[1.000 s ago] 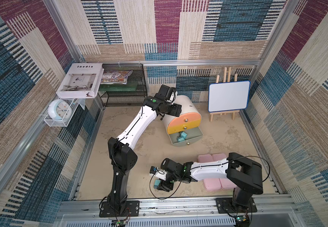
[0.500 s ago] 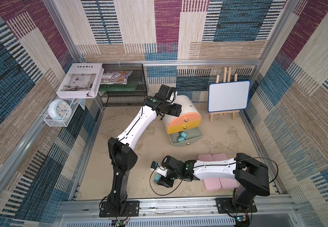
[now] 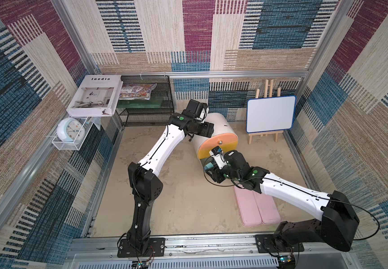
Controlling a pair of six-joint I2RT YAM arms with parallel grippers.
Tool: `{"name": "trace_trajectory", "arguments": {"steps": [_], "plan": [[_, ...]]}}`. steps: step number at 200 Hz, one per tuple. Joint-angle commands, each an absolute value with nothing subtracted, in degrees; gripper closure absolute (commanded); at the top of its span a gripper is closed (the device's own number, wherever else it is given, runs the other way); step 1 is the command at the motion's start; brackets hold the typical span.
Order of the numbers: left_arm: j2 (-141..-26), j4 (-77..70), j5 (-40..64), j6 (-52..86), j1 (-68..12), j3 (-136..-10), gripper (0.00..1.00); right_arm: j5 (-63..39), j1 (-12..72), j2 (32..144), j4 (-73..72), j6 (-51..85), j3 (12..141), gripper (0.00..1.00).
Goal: Place the plugs into the drawer by color
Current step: Place the plug in the drawer.
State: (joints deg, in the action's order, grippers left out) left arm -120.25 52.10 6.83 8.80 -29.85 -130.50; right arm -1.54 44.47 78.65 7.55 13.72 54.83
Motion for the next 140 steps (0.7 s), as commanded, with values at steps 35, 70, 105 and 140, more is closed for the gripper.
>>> {"name": "trace_trajectory", "arguments": {"steps": [35, 70, 105, 140], "plan": [[-121.55, 56.15, 6.86, 8.7, -29.9, -130.17, 0.14, -1.69, 40.71, 83.5, 6.5, 16.93, 58.46, 0.55], [-121.71, 56.12, 7.2, 8.95, -29.91, -129.85, 0.14, -2.27, 40.52, 86.22, 3.9, 17.83, 59.1, 0.54], [-121.82, 56.09, 7.62, 9.18, -29.89, -129.77, 0.14, -2.2, 40.42, 89.12, 2.16, 17.97, 59.5, 0.54], [-121.55, 56.1, 7.56, 9.23, -29.96, -129.33, 0.14, -3.79, 40.34, 92.19, 2.63, 17.0, 61.43, 0.54]]}}
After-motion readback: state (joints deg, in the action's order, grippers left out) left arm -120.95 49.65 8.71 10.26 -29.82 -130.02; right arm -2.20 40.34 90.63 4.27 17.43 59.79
